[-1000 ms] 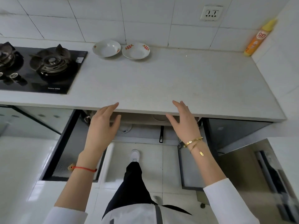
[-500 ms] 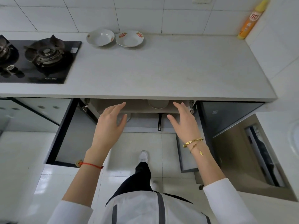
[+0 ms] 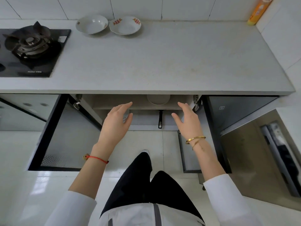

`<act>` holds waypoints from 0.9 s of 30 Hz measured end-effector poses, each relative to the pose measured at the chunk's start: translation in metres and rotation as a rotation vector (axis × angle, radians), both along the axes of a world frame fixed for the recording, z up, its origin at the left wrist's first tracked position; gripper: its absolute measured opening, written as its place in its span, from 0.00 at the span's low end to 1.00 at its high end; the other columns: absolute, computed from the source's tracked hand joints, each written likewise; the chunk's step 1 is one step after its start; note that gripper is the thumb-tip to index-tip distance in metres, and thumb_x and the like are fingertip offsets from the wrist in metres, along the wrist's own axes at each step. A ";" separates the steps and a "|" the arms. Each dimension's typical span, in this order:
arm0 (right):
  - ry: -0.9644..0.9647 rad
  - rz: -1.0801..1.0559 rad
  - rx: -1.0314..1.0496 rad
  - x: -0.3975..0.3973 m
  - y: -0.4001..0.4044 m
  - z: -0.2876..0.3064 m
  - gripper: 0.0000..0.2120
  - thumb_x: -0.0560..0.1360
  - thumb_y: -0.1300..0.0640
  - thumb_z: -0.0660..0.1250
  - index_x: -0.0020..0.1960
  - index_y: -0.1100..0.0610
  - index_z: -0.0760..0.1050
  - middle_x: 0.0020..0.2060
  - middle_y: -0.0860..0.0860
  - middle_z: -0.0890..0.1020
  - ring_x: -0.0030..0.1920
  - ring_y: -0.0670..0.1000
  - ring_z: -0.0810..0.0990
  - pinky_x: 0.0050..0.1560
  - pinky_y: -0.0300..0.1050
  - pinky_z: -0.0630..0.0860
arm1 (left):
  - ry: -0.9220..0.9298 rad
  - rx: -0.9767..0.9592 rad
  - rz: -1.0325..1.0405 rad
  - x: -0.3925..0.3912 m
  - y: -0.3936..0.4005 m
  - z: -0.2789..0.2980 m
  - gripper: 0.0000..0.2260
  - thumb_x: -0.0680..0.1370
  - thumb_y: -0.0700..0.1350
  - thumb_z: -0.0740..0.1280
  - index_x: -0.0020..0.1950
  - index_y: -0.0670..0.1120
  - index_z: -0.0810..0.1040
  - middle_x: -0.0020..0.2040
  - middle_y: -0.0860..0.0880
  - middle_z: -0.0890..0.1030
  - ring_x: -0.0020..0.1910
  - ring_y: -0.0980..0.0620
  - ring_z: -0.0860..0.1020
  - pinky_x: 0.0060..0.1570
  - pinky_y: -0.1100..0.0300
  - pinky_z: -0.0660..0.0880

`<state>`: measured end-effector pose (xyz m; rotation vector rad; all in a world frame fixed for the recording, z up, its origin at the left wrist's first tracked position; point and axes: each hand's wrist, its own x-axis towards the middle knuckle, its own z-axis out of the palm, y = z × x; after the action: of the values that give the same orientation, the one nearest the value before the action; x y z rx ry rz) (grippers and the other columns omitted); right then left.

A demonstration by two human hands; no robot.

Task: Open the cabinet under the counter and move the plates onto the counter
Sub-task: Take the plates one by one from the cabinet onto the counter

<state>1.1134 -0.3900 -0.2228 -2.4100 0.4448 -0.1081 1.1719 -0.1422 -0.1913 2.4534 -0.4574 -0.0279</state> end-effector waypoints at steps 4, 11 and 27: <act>-0.012 0.000 0.007 0.027 -0.011 -0.059 0.24 0.78 0.48 0.61 0.72 0.53 0.63 0.72 0.53 0.66 0.75 0.51 0.59 0.71 0.52 0.64 | -0.008 -0.026 0.001 0.030 -0.012 -0.053 0.18 0.80 0.44 0.63 0.71 0.47 0.72 0.65 0.49 0.77 0.65 0.50 0.74 0.64 0.55 0.71; -0.060 -0.049 -0.013 0.087 -0.042 -0.180 0.25 0.79 0.48 0.60 0.73 0.54 0.62 0.72 0.55 0.66 0.75 0.51 0.58 0.71 0.47 0.61 | -0.045 -0.013 -0.005 0.090 -0.038 -0.174 0.19 0.81 0.46 0.62 0.73 0.47 0.70 0.67 0.49 0.75 0.70 0.52 0.68 0.63 0.67 0.61; -0.273 -0.019 -0.178 0.193 -0.092 -0.374 0.22 0.79 0.49 0.60 0.70 0.55 0.65 0.64 0.57 0.75 0.64 0.58 0.73 0.59 0.49 0.72 | -0.212 0.000 -0.015 0.204 -0.075 -0.401 0.17 0.80 0.46 0.63 0.68 0.44 0.74 0.62 0.44 0.78 0.63 0.43 0.75 0.59 0.52 0.74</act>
<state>1.3062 -0.4821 -0.5968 -2.5150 0.3435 -0.4979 1.3759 -0.2175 -0.5925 2.4642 -0.5670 0.2284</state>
